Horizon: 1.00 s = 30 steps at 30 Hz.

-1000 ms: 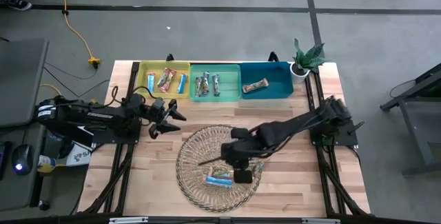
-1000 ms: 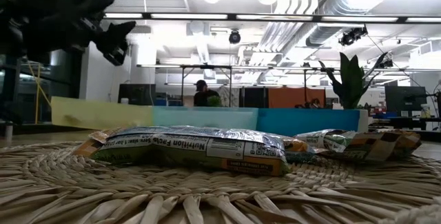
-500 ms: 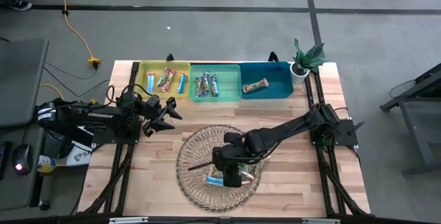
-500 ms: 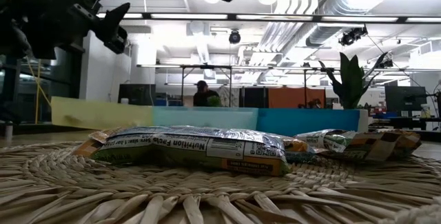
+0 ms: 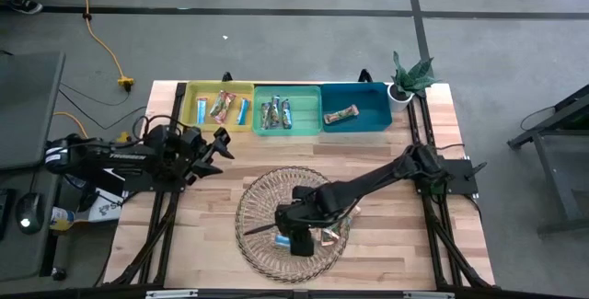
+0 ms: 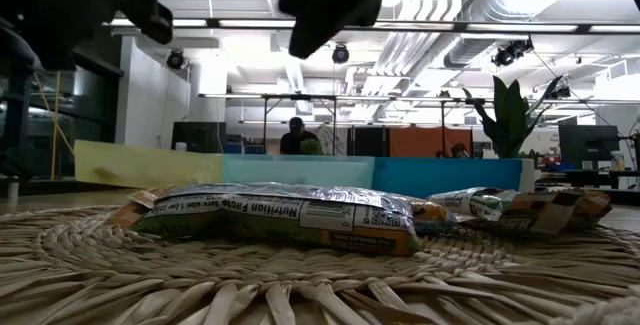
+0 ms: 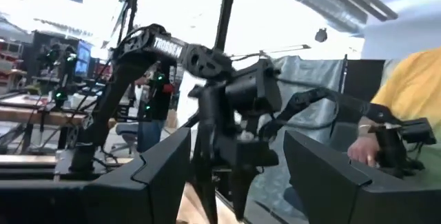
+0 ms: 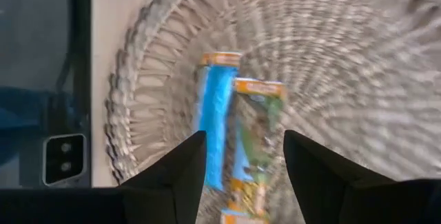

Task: Pick and place Granola Bars by type
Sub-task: Put the yellow granola bar into the blue bin

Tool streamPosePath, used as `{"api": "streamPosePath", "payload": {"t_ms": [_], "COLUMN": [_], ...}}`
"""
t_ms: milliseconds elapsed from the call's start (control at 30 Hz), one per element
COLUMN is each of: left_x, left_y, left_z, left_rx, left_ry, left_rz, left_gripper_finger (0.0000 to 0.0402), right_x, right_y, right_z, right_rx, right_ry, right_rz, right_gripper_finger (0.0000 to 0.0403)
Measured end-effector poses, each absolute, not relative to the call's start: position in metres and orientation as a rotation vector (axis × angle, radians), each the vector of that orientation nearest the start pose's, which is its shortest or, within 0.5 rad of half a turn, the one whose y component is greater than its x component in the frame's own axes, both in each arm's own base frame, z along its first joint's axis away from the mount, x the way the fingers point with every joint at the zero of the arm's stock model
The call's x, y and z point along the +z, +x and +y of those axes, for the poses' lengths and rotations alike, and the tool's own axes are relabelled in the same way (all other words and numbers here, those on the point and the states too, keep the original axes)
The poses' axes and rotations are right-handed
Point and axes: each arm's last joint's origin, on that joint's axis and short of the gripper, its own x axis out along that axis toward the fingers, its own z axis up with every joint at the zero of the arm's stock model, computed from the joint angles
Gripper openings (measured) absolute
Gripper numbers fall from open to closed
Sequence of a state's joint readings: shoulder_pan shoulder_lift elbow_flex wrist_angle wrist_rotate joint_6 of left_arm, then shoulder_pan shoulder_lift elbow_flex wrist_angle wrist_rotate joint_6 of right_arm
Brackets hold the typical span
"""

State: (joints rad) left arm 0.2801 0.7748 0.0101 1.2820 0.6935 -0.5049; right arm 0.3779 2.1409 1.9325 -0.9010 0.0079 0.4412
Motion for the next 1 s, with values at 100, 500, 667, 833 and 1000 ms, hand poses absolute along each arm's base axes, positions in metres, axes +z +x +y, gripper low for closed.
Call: {"api": "streamPosePath", "payload": {"t_ms": [100, 500, 667, 833, 1000], "left_x": [0.208, 0.209, 0.205, 0.199, 0.193], "left_y": [0.126, 0.126, 0.128, 0.131, 0.133], "left_z": [0.017, 0.018, 0.018, 0.019, 0.020], "left_rx": [-0.513, -0.499, -0.487, -0.474, -0.458], "left_ry": [-0.243, -0.324, -0.341, -0.379, -0.418], "left_rz": [-0.354, -0.353, -0.311, -0.250, -0.180], "left_gripper_finger": [0.0230, 0.0230, 0.0230, 0.0230, 0.0230], "right_x": [0.239, 0.208, 0.203, 0.199, 0.200], "right_y": [0.432, 0.425, 0.424, 0.426, 0.430], "right_z": [0.177, 0.227, 0.232, 0.229, 0.220], "right_rx": [0.136, 0.227, 0.176, 0.138, 0.110], "right_ry": [0.208, 0.165, 0.165, 0.151, 0.150], "right_rz": [1.119, 1.139, 1.134, 1.128, 1.119], "right_gripper_finger": [0.0179, 0.0179, 0.0179, 0.0179, 0.0180]}}
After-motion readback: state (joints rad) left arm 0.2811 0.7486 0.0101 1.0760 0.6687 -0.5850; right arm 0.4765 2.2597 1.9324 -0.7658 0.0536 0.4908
